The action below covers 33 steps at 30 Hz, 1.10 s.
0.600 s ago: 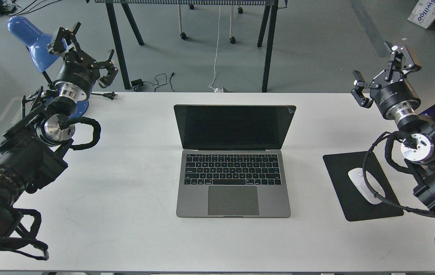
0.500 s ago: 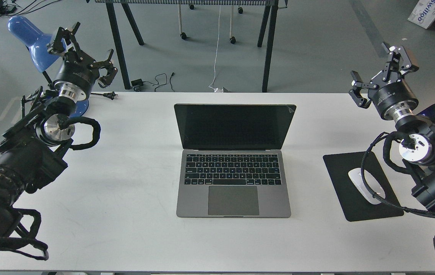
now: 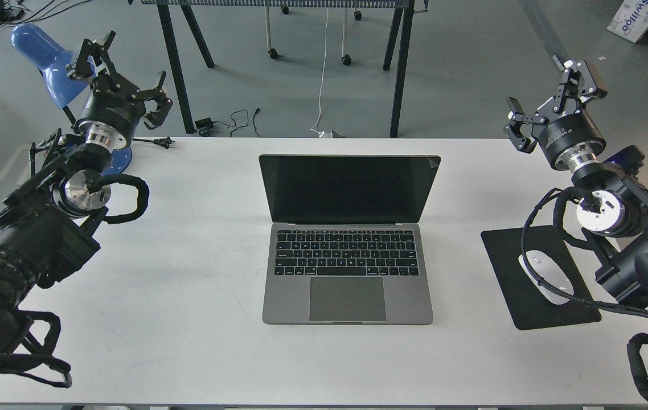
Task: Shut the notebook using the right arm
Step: 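Lift the right gripper off the mouse pad and move it toward the laptop lid, then place the right gripper against the top edge of the laptop screen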
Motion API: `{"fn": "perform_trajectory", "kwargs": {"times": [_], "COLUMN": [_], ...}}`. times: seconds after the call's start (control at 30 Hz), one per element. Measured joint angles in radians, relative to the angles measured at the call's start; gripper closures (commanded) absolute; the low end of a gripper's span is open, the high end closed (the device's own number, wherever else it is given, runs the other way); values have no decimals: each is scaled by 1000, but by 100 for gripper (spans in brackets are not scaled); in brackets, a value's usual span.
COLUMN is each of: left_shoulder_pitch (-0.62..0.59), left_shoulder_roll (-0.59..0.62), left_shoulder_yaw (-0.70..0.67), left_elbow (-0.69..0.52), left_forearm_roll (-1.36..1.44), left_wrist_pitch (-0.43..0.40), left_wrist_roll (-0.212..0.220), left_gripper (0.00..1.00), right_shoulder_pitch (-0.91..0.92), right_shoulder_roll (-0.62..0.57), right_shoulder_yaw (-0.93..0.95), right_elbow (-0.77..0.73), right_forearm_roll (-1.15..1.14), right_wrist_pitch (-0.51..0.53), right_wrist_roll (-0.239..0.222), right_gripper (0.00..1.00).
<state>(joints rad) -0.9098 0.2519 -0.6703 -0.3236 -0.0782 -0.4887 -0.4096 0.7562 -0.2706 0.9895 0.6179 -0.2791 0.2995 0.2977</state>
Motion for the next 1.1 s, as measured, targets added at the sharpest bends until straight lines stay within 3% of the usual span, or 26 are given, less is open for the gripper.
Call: {"fn": "perform_trajectory", "kwargs": {"times": [0.37,0.63,0.8,1.1], "left_shoulder_pitch": [0,0,0,0], "left_shoulder_roll": [-2,-2,-2,-2], "left_shoulder_yaw": [0,1,2,2], "left_elbow": [0,0,0,-1], "left_forearm_roll": [0,0,1,2], "left_wrist_pitch": [0,0,0,0], "left_wrist_roll": [0,0,0,0], "left_gripper": [0,0,0,0], "right_shoulder_pitch": [124,131,112,5], "right_shoulder_roll": [178,229,229,157], "right_shoulder_yaw": [-121,-230,-269,-276], "right_elbow": [-176,-178,-128,92], "right_forearm_roll": [1,5,6,5], "right_wrist_pitch": [-35,-31,-32,-57], "right_wrist_roll": [8,6,6,-4], "right_gripper": [0,0,0,0]}}
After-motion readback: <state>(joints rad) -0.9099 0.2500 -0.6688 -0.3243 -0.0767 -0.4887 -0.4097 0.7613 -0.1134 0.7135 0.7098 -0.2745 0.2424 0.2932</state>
